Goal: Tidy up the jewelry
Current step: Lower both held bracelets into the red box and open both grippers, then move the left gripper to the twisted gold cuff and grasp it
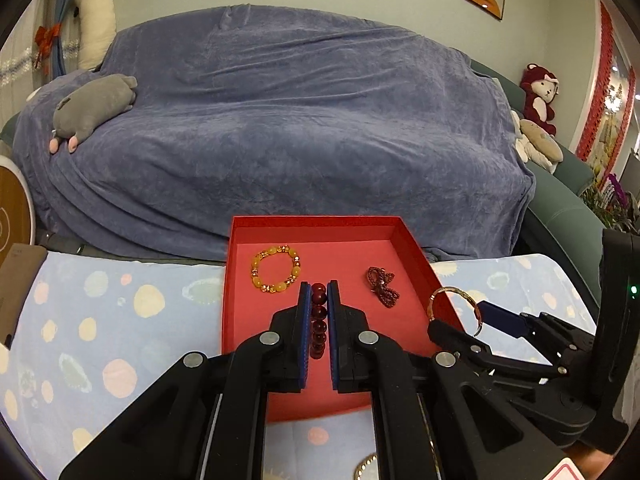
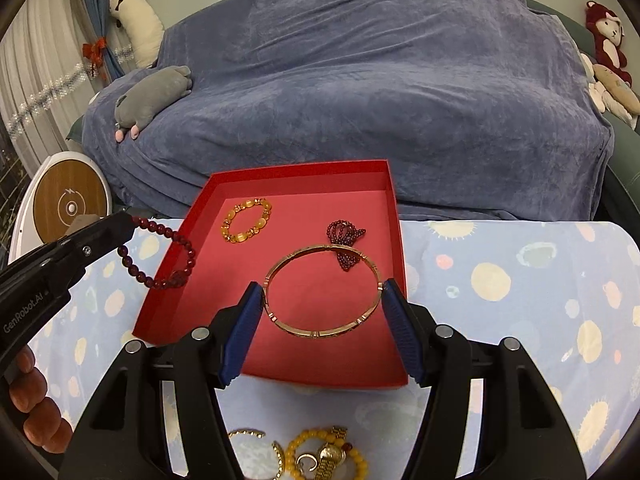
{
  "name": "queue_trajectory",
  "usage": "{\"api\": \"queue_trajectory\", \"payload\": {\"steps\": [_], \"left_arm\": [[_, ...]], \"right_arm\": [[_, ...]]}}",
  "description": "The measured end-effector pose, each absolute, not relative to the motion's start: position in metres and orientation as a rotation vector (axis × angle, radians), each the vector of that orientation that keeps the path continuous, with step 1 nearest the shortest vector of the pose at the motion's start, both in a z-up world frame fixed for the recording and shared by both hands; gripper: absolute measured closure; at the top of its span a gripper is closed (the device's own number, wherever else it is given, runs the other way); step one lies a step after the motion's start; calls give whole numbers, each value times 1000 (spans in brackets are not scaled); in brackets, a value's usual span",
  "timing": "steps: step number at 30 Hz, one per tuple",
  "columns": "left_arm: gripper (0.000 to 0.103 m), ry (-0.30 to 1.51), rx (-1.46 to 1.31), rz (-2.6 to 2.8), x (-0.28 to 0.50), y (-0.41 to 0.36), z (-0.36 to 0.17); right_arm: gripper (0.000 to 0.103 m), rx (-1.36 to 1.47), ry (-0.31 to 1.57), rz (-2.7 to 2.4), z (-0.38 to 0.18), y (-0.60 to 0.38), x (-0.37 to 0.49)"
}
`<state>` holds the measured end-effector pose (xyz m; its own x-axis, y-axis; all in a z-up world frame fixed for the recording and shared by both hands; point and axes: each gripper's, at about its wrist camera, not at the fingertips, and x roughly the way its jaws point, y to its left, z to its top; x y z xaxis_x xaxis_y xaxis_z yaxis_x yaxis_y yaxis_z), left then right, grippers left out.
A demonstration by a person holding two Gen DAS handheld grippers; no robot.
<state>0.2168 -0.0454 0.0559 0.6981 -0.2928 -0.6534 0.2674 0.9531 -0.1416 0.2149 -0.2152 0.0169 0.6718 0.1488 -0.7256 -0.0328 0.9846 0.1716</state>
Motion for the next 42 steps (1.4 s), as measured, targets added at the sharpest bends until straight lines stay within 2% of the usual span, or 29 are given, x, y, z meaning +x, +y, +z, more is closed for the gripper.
{"api": "queue_trajectory", "payload": {"steps": [8,10,11,12,14,25,33,42], "left_arm": [[97,818,-23,-268,256,-45,4],[92,813,-27,-253,257,-42,0],[86,810,-23,-248,258,-41,0],[74,809,-17,-238,257,-39,0],[60,791,-20,-217,252,-34,5],[60,786,-20,-237,171,-3,36],[60,876,-29,-255,101,-2,8],[60,935,-47,-372,84,-40,-25]], "right_arm": [[44,174,877,101,-24,-217,248],[43,170,876,91,-25,-216,249],[42,170,872,92,-23,-217,248],[42,169,865,90,-21,-218,246],[39,175,847,92,-12,-222,237],[39,169,823,61,28,-246,142],[40,192,838,33,25,-245,76],[41,140,860,39,9,-239,61]]}}
